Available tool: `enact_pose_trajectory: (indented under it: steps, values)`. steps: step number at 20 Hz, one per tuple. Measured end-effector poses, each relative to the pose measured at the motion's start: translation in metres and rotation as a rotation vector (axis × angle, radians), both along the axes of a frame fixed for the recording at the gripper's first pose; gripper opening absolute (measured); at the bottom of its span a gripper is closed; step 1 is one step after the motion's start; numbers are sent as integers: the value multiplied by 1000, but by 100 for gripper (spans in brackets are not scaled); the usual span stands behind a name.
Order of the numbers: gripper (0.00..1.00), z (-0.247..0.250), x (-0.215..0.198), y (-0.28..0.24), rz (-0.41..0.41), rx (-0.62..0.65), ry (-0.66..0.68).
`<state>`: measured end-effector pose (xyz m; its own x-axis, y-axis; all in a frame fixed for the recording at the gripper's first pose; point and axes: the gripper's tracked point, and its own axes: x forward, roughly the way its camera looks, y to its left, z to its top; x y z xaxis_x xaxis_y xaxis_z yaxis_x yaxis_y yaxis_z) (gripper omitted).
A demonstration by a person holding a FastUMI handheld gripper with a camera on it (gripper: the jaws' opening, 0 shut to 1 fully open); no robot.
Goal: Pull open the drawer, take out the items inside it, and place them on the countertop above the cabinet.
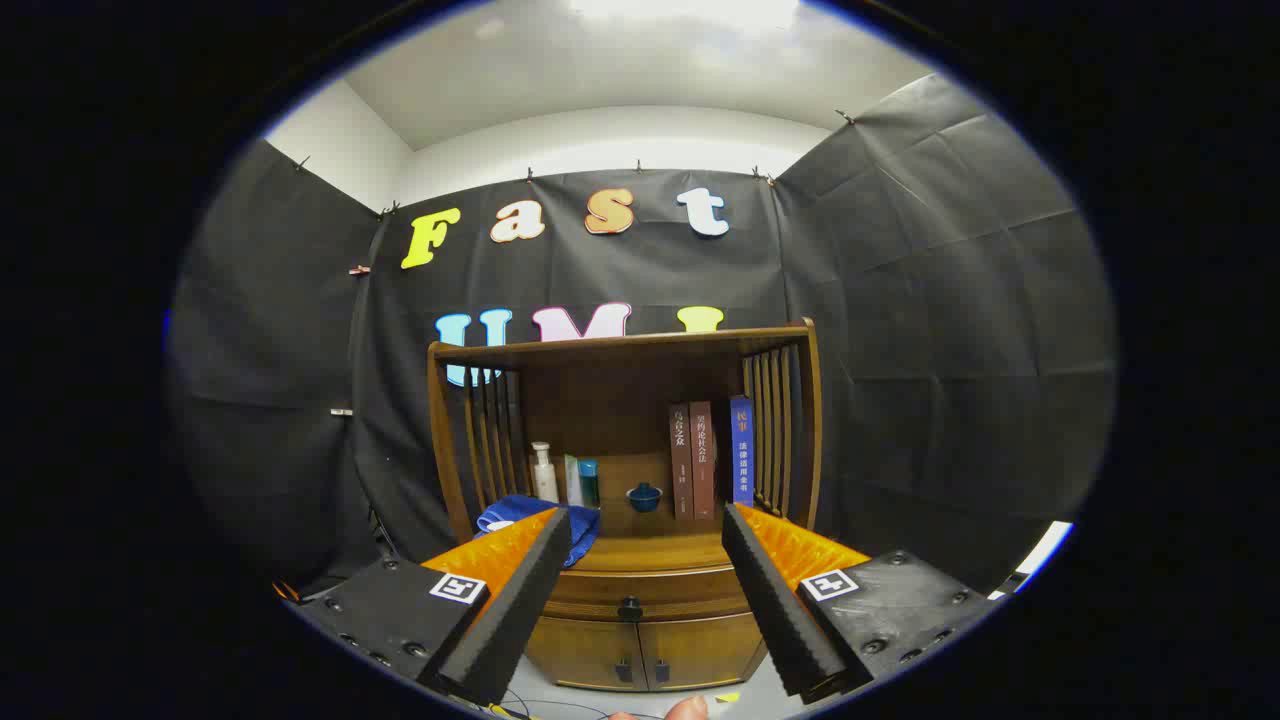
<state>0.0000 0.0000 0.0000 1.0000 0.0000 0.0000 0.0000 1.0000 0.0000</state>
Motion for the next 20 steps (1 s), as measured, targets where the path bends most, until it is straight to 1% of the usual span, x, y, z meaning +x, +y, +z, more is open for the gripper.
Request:
enact_pose_trajectory:
  steps: [9,20]
  values:
    - [99,-8,4,4,9,6,25]
    - [99,-5,2,15,18,-18,22]
